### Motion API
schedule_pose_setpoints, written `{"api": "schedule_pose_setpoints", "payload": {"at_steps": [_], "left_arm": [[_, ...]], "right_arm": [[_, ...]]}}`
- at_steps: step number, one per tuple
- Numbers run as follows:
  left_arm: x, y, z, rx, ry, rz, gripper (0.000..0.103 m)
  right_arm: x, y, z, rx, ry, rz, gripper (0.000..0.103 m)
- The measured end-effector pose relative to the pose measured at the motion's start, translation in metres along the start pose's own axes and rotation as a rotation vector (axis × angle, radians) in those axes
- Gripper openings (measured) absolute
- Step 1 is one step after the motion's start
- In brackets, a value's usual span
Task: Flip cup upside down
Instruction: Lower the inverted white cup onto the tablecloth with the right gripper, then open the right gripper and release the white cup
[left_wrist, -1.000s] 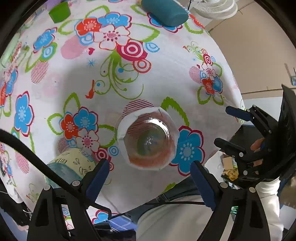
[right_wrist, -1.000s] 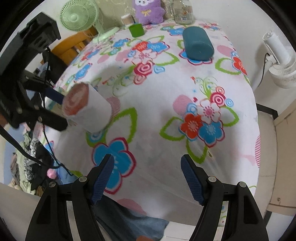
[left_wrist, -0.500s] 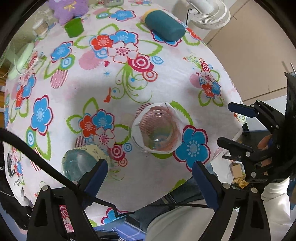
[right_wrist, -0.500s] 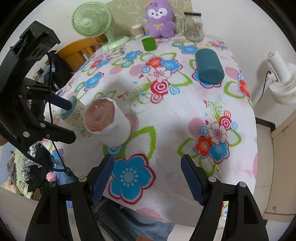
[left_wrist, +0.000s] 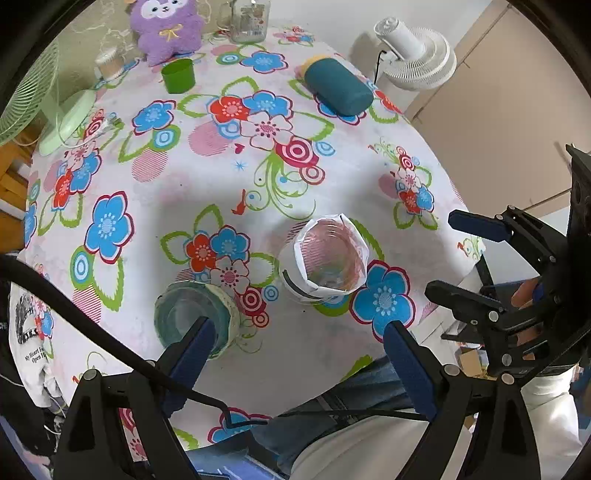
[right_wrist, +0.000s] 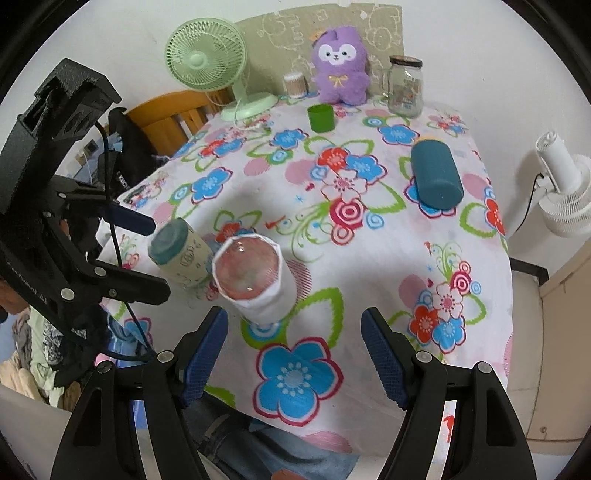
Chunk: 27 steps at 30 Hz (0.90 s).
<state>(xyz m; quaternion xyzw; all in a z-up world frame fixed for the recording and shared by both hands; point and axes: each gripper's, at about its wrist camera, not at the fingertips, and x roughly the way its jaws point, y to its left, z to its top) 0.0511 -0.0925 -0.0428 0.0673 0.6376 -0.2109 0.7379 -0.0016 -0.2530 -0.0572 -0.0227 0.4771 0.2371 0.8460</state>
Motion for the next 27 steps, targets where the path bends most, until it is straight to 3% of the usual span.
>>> {"api": "schedule_pose_setpoints", "payload": {"at_steps": [23, 27], "left_arm": [[-0.042, 0.032, -0.021, -0.064, -0.265, 0.058, 0.093], [-0.050, 0.040, -0.024, -0.099, -0.319, 0.039, 0.093]], "right_arm": [[-0.029, 0.043, 0.030, -0.069, -0.171, -0.017, 0.077], [-0.034, 0.051, 0.034, -0.081, -0.197, -0.006, 0.077]]}}
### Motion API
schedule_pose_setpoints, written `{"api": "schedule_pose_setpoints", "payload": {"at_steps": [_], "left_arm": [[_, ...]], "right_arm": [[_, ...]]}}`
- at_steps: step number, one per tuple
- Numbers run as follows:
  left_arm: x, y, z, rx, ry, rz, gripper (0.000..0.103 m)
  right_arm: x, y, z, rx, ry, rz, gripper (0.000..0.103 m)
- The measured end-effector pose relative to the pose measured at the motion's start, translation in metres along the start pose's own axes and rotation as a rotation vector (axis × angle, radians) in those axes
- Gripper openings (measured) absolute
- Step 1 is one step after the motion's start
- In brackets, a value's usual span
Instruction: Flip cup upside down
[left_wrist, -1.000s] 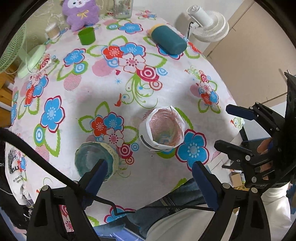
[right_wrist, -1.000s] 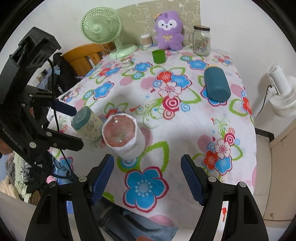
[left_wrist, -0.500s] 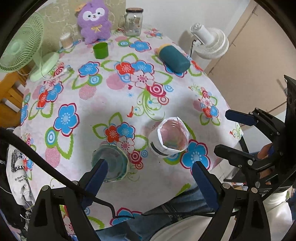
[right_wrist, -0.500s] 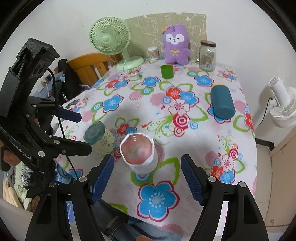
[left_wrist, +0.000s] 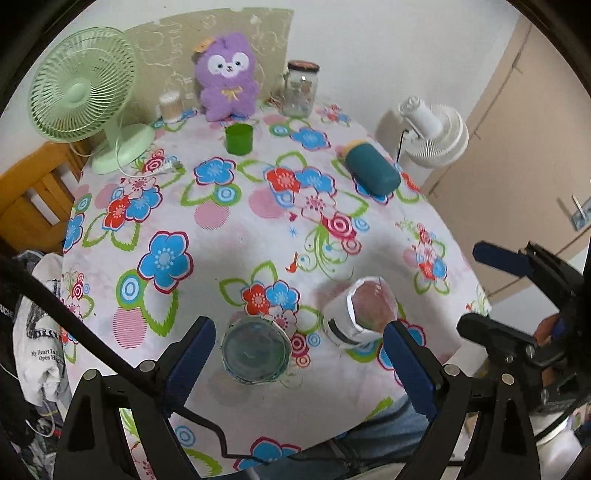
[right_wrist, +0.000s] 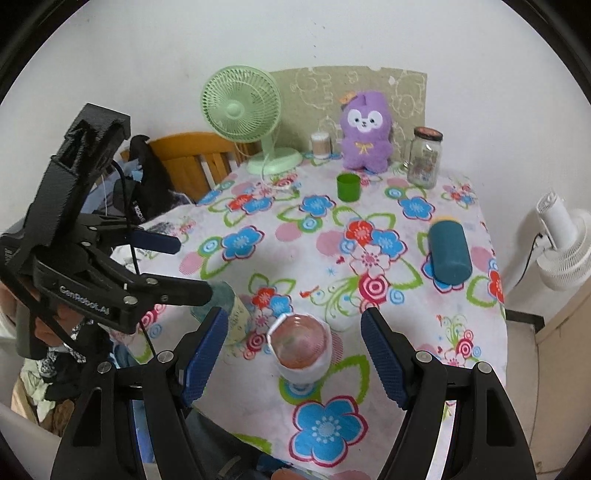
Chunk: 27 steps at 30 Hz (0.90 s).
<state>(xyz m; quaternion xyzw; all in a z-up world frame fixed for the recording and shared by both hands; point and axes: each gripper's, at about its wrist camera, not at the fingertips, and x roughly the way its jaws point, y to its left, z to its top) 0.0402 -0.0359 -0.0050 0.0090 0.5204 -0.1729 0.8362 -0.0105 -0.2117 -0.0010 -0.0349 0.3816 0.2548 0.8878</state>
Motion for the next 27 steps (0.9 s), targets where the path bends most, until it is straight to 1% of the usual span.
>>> {"api": "schedule_pose_setpoints", "payload": {"at_steps": [2, 4, 9, 13, 14, 18, 22, 25, 26, 27], "left_arm": [[-0.004, 0.003, 0.000, -0.011, -0.026, -0.002, 0.093], [-0.010, 0.006, 0.001, -0.021, -0.079, 0.014, 0.094], [-0.024, 0.015, -0.001, -0.054, -0.170, 0.044, 0.094], [-0.034, 0.019, -0.002, -0.080, -0.230, 0.044, 0.094], [-0.038, 0.020, -0.004, -0.086, -0.256, 0.048, 0.095], [-0.048, 0.019, -0.010, -0.096, -0.358, 0.101, 0.097], [-0.054, 0.022, -0.014, -0.130, -0.422, 0.101, 0.097], [-0.062, 0.024, -0.018, -0.154, -0.475, 0.112, 0.098], [-0.065, 0.024, -0.020, -0.162, -0.497, 0.126, 0.100], [-0.067, 0.024, -0.021, -0.167, -0.512, 0.136, 0.101]], "right_arm": [[-0.005, 0.004, 0.002, -0.005, -0.019, 0.000, 0.077], [-0.008, 0.007, 0.004, -0.005, -0.036, 0.004, 0.077], [-0.016, 0.017, 0.010, -0.012, -0.084, 0.018, 0.077], [-0.020, 0.025, 0.016, -0.023, -0.112, 0.041, 0.077], [-0.022, 0.027, 0.017, -0.027, -0.118, 0.041, 0.077], [-0.028, 0.036, 0.023, -0.047, -0.153, 0.026, 0.077], [-0.035, 0.042, 0.027, -0.048, -0.194, 0.014, 0.077], [-0.041, 0.047, 0.029, -0.058, -0.231, -0.021, 0.077], [-0.042, 0.049, 0.029, -0.068, -0.240, -0.034, 0.078], [-0.044, 0.052, 0.029, -0.078, -0.247, -0.048, 0.082]]}}
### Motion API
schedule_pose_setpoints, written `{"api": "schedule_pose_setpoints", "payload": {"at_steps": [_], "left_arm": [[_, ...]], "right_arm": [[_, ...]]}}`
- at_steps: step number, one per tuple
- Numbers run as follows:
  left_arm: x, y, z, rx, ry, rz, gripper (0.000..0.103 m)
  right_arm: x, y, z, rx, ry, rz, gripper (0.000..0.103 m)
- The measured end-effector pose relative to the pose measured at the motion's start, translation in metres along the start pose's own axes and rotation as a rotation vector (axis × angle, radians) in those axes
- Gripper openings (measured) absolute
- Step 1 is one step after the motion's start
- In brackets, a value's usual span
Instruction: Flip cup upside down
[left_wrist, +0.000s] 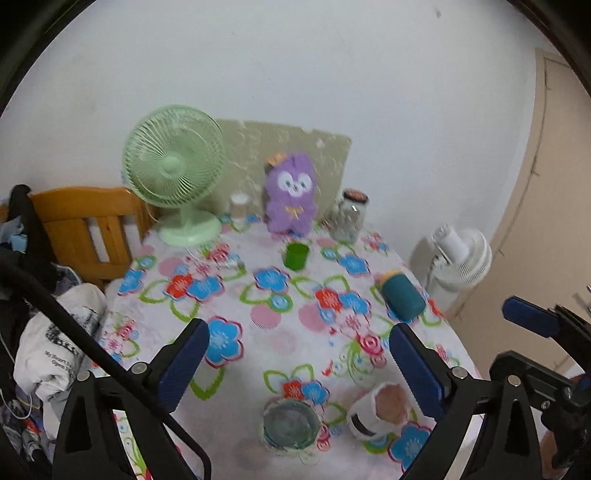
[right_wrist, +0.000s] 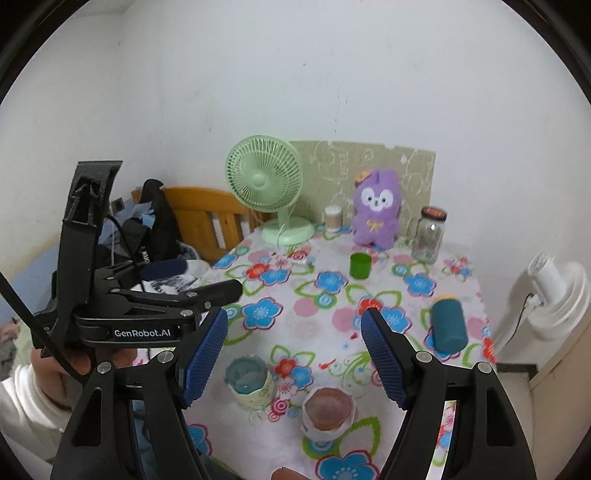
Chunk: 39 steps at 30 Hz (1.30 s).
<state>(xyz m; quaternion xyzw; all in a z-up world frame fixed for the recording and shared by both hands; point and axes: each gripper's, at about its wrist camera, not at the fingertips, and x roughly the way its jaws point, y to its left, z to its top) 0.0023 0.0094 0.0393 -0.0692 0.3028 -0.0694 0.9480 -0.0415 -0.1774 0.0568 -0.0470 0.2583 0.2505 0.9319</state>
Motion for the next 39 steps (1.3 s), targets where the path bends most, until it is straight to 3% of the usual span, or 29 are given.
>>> {"api": "schedule_pose_setpoints", "payload": {"at_steps": [2, 4, 17, 39], "left_arm": [[-0.008, 0.002, 0.000, -0.007, -0.048, 0.027, 0.103], [-0.013, 0.003, 0.000, -0.006, -0.076, 0.048, 0.103], [-0.034, 0.010, -0.005, -0.019, -0.191, 0.170, 0.103], [-0.033, 0.007, -0.004, 0.006, -0.235, 0.208, 0.103]], "right_arm": [[-0.004, 0.005, 0.000, -0.016, -0.031, -0.033, 0.101], [-0.009, 0.009, -0.001, -0.037, -0.067, -0.071, 0.102], [-0.023, 0.001, -0.002, 0.042, -0.178, -0.123, 0.103], [-0.013, -0.004, -0.004, 0.074, -0.173, -0.109, 0.103]]}}
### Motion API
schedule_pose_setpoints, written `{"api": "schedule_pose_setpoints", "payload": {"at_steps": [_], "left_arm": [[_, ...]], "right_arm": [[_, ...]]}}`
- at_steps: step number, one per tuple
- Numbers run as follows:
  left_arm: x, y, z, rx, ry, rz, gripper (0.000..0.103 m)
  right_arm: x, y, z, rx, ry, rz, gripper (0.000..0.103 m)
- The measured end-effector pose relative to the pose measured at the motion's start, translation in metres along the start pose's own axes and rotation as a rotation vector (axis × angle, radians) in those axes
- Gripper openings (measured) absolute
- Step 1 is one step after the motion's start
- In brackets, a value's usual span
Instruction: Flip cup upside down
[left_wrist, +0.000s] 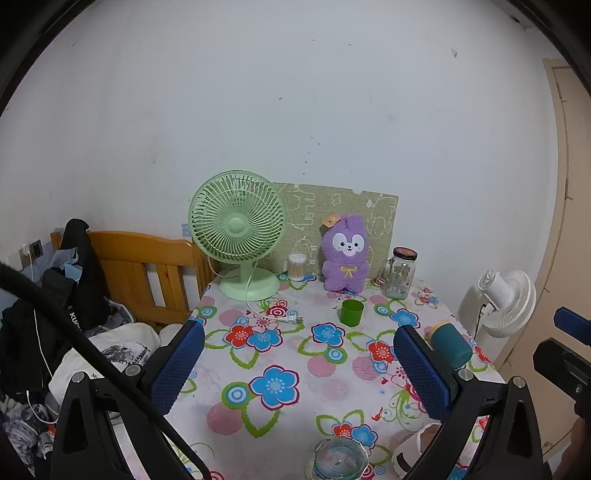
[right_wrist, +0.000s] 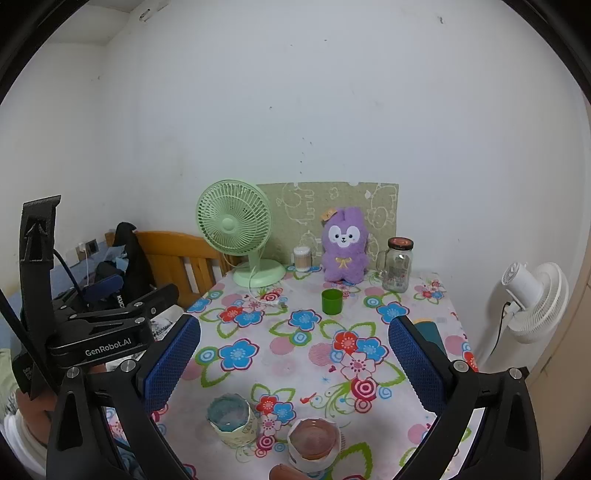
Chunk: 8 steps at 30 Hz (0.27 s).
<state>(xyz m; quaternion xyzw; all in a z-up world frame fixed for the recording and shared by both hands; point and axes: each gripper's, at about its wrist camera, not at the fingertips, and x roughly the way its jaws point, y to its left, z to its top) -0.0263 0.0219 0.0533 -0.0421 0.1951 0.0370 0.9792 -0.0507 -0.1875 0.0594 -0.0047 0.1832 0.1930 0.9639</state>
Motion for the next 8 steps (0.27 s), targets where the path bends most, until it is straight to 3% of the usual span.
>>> {"api": "schedule_pose_setpoints", "payload": {"at_steps": [8], "left_arm": [[-0.0017, -0.0046, -0.0008, 0.015, -0.011, -0.005, 0.103]], "right_arm": [[0.0006, 0.0009, -0.0007, -0.004, -0.001, -0.003, 0.103]]}}
